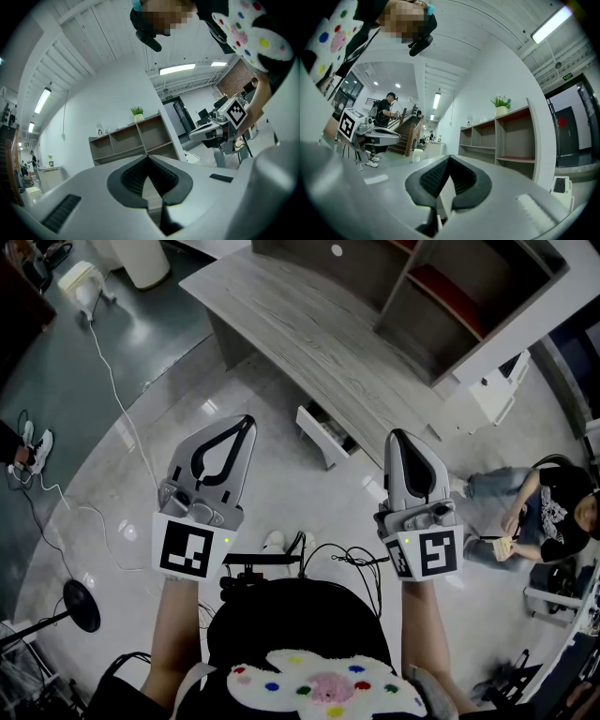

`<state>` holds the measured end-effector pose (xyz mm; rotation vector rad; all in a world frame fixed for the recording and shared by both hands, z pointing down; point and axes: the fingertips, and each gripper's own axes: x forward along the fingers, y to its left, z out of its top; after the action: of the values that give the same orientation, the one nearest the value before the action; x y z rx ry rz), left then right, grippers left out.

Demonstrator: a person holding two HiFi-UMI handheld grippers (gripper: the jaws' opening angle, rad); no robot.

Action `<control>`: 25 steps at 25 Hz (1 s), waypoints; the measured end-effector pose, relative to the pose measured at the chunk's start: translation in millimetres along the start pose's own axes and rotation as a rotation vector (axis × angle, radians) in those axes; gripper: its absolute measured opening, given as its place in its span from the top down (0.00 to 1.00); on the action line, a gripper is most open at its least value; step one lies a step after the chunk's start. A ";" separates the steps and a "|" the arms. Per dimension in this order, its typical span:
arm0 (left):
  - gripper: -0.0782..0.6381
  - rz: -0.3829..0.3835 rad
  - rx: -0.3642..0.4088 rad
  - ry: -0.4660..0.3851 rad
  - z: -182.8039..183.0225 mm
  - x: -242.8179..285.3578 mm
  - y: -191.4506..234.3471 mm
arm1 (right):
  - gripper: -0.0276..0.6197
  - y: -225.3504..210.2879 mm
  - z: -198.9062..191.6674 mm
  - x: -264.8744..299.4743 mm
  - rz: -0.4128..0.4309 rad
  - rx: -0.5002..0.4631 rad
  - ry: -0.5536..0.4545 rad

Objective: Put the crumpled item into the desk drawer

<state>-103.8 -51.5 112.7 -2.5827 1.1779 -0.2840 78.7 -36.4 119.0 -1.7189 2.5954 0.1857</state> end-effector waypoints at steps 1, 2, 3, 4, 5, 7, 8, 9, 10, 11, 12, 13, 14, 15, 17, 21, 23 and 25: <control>0.88 -0.001 0.001 0.000 0.0 0.1 0.2 | 0.94 0.2 -0.1 0.4 0.001 0.000 0.002; 0.88 -0.001 0.001 0.001 -0.1 0.2 0.5 | 0.94 0.4 -0.3 0.9 0.001 0.000 0.003; 0.88 -0.001 0.000 0.001 -0.3 0.5 0.7 | 0.94 0.4 -0.6 1.4 0.002 0.000 0.004; 0.88 0.000 -0.002 -0.001 -0.5 0.9 0.8 | 0.94 0.3 -1.0 1.8 0.002 0.001 0.004; 0.88 0.000 -0.005 -0.002 -0.7 1.2 0.9 | 0.94 0.3 -1.3 2.1 0.002 0.002 0.003; 0.88 0.001 -0.005 -0.002 -0.9 1.2 0.8 | 0.94 0.6 -1.5 2.3 0.003 0.004 0.002; 0.88 0.000 -0.004 -0.002 -1.0 1.1 0.8 | 0.94 0.8 -1.5 2.3 0.004 0.005 0.002; 0.88 0.000 -0.003 -0.001 -1.1 1.2 0.8 | 0.94 0.9 -1.7 2.3 0.004 0.005 0.004; 0.88 -0.001 -0.004 0.000 -1.4 1.5 0.6 | 0.94 0.7 -2.3 2.3 0.004 0.005 0.006; 0.88 -0.001 -0.004 0.001 -1.8 2.0 0.2 | 0.94 0.4 -3.1 2.1 0.005 0.005 0.009; 0.88 -0.002 -0.004 0.002 -2.3 2.3 -0.4 | 0.94 0.1 -4.0 1.9 0.005 0.005 0.010; 0.88 -0.002 -0.005 0.003 -2.6 2.6 -0.9 | 0.94 -0.1 -4.6 1.6 0.005 0.005 0.011; 0.88 -0.002 -0.004 0.003 -2.8 2.8 -1.2 | 0.94 -0.2 -5.1 1.6 0.006 0.005 0.011; 0.88 -0.003 -0.004 0.002 -2.9 3.0 -1.2 | 0.94 0.0 -5.5 1.8 0.007 0.005 0.012; 0.88 -0.003 -0.006 0.001 -3.3 3.2 -0.7 | 0.94 0.6 -7.2 2.6 0.009 0.006 0.018; 0.88 -0.007 -0.001 0.005 -5.7 3.1 -1.2 | 0.94 1.9 -11.4 2.6 0.011 0.004 0.028; 0.88 -0.006 -0.001 0.003 -4.8 3.5 -1.5 | 0.94 1.7 -11.7 1.8 0.012 0.002 0.032; 0.88 -0.007 0.001 0.003 -3.3 4.1 -2.0 | 0.94 1.2 -11.1 1.2 0.014 -0.001 0.034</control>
<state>-100.7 -54.0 116.7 -2.5872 1.1694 -0.2899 77.6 -38.3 130.1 -1.7194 2.6326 0.1598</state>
